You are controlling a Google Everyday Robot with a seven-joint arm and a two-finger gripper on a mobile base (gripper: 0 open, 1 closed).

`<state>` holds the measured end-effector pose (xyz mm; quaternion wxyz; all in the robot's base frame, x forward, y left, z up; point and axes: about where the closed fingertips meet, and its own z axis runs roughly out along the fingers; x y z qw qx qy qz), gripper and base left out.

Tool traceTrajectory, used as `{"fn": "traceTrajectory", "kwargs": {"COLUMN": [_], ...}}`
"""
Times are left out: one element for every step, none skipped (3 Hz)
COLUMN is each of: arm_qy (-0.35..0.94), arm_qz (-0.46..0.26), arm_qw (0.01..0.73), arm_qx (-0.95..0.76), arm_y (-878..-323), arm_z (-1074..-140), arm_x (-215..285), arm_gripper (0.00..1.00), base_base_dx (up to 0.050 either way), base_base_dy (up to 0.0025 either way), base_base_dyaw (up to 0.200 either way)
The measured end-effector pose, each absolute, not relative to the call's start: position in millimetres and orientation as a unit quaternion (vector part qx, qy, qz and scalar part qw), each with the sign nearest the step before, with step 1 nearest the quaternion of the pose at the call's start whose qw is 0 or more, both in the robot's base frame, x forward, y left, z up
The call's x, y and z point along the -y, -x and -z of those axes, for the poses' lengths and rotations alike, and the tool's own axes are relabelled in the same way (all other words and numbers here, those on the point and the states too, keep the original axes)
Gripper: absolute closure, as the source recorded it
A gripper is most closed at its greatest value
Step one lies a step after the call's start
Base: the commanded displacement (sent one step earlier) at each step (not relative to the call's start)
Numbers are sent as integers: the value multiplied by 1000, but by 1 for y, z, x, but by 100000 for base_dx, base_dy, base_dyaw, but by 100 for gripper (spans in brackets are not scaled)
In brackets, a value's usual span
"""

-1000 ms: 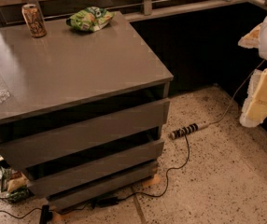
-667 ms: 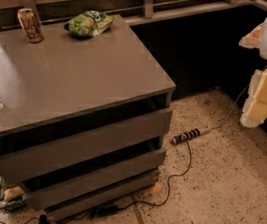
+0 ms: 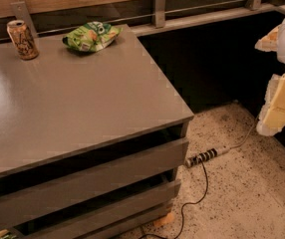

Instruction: Move orange can near water bottle

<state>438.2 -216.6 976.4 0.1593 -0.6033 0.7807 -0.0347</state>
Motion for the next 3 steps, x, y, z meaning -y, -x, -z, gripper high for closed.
{"fn": "traceTrajectory", "kwargs": {"arm_qy": [603,603,603], "arm_qz": [35,35,35], "arm_qw": [159,159,159], "arm_qx": [-781,-781,-781], "arm_y": [-438,-438,-438], "arm_z": [-976,-976,-976], "arm_x": [217,217,217], "arm_gripper": [0,0,0], "base_base_dx": [4950,3943,-6], "base_base_dy": [-1,-243,10], "base_base_dyaw": [23,-12146,19501]}}
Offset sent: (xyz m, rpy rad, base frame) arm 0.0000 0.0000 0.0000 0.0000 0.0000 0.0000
